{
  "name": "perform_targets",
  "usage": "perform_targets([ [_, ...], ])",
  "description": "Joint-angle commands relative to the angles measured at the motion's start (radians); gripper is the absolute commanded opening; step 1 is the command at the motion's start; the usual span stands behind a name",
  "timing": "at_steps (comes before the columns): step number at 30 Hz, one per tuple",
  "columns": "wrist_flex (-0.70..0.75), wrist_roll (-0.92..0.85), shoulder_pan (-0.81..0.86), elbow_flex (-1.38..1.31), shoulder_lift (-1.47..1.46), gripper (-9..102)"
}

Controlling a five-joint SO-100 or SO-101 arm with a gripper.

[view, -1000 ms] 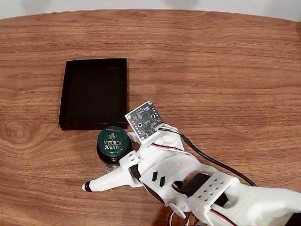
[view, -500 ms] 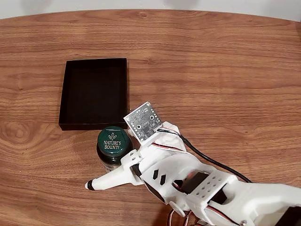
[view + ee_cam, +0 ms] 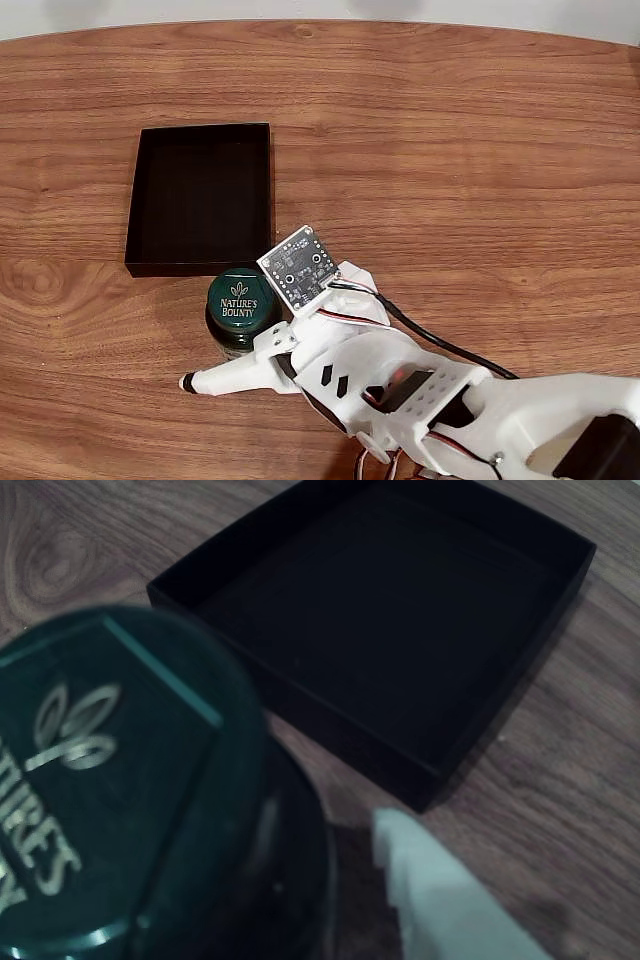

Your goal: Pick up the pill bottle and place it in the black box.

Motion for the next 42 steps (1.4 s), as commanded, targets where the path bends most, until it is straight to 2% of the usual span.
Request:
perform_targets([
  [1, -0.049, -0.011, -0.015, -0.051, -0.014, 52],
  [16, -0.083, -0.031, -0.026, -0.084, -0.081, 49],
  [32, -0.244, -0.095, -0.038, -0.097, -0.166, 46],
  [42, -0.261, -0.071, -0.025, -0.095, -0.161, 35],
])
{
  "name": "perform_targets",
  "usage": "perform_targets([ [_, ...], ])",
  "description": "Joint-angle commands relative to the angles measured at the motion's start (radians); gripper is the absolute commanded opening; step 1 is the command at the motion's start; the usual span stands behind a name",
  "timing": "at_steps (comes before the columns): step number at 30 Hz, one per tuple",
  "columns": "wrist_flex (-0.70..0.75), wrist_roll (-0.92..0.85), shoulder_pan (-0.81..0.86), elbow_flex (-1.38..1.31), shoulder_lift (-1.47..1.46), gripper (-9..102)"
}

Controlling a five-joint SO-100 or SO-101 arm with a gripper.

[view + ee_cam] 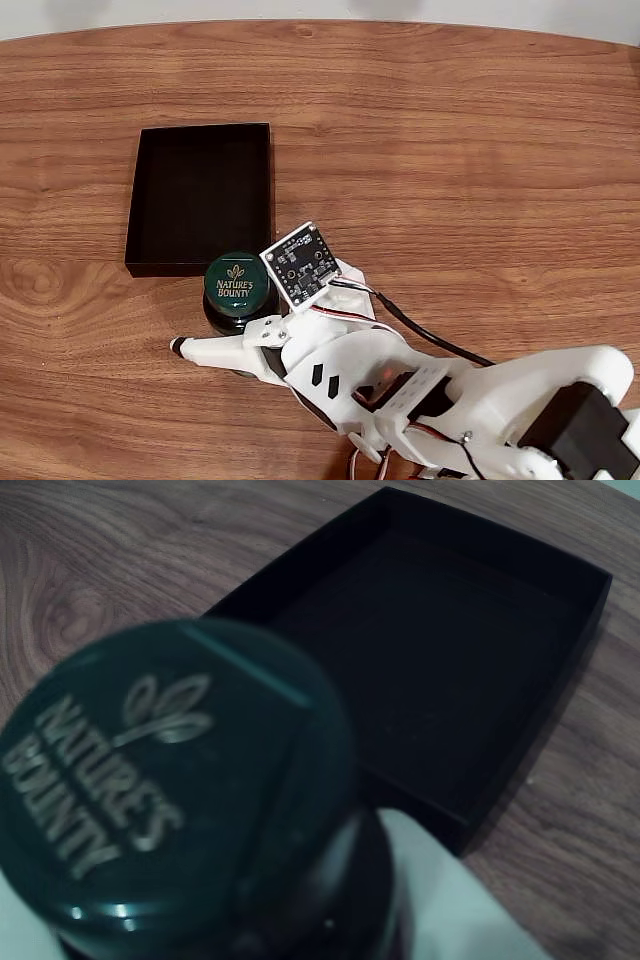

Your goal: Pick up the pill bottle and place it in the black box.

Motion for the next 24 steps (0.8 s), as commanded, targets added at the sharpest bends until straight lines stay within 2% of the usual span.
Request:
perform_targets([
  [1, -0.043, 0.003, -0.002, -0.054, 0.011, 34],
  [8, -0.043, -0.014, 0.000, -0.055, 0.017, 29],
  [24, -0.055, -0.006, 0.017, -0.048, 0.072, 26],
])
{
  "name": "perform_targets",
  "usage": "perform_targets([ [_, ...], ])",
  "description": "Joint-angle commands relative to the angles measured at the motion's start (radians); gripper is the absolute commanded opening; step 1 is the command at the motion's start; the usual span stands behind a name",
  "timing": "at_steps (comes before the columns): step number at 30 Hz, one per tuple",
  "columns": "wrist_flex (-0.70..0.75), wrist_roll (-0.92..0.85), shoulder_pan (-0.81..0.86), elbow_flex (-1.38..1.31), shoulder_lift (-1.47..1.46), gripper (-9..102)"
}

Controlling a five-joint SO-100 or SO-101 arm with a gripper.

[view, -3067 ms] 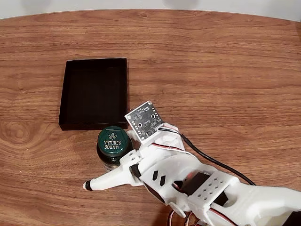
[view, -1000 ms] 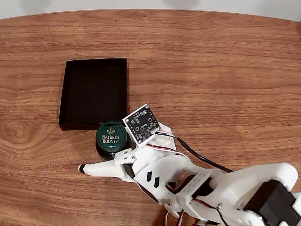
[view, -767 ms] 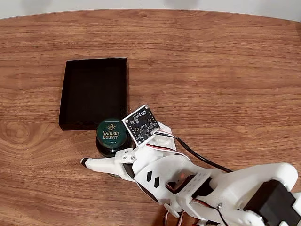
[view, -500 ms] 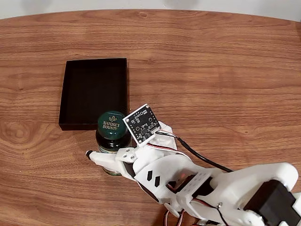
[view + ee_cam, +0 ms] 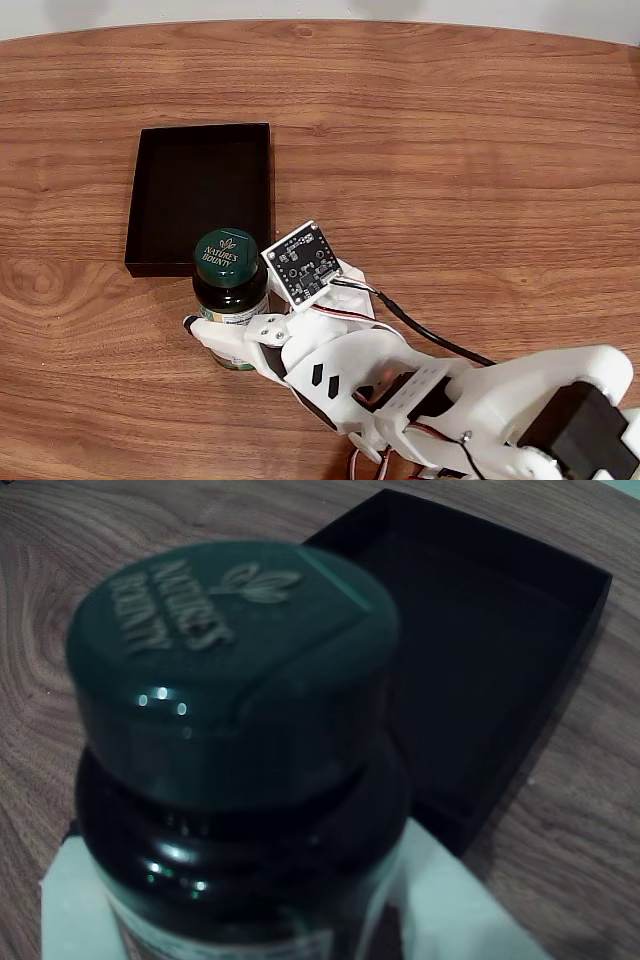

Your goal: Pick up the pill bottle and place it in the black box.

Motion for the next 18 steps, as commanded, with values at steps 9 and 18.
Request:
perform_targets([
  [9, -0.046, 0.017, 0.035, -0.060, 0.123, 26],
  [18, -0.046, 0.032, 0.084, -0.118, 0.167, 27],
])
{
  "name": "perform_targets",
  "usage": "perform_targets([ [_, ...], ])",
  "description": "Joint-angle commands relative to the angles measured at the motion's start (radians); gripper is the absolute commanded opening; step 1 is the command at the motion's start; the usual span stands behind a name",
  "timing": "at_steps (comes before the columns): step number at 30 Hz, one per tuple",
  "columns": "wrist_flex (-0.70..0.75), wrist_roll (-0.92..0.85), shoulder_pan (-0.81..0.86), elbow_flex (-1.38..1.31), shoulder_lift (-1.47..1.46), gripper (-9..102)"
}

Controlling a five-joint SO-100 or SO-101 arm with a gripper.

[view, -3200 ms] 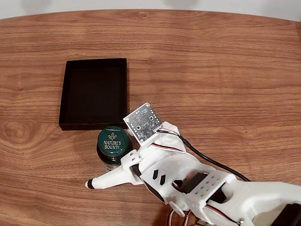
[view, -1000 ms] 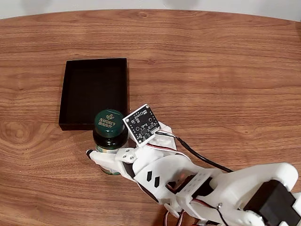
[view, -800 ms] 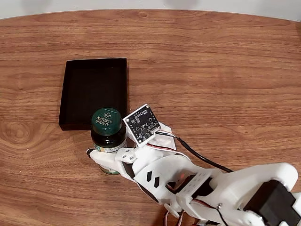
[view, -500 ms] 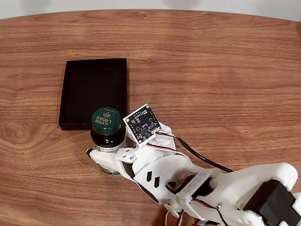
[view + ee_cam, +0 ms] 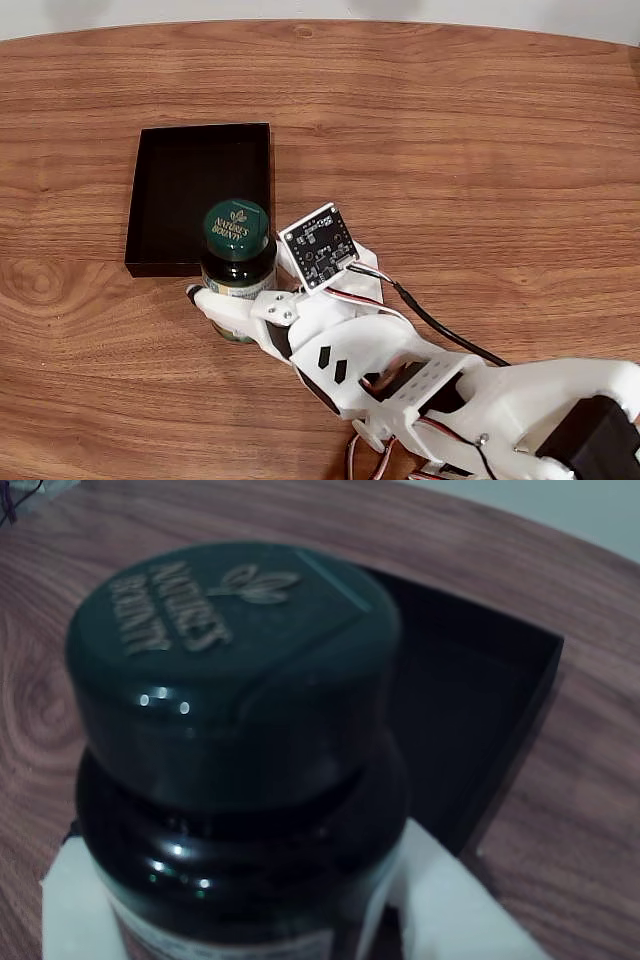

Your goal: Pick up the pill bottle and place it in the black box.

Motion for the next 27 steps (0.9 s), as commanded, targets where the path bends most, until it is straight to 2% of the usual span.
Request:
perform_targets([
  [1, -0.043, 0.008, 0.026, -0.109, 0.077, 27],
  [9, 0.061, -0.003, 0.087, -0.225, 0.052, 27],
  [14, 0.069, -0.006, 0.126, -0.311, -0.028, 27],
  [27, -0.069, -0.006, 0.187, -0.439, -0.247, 26],
])
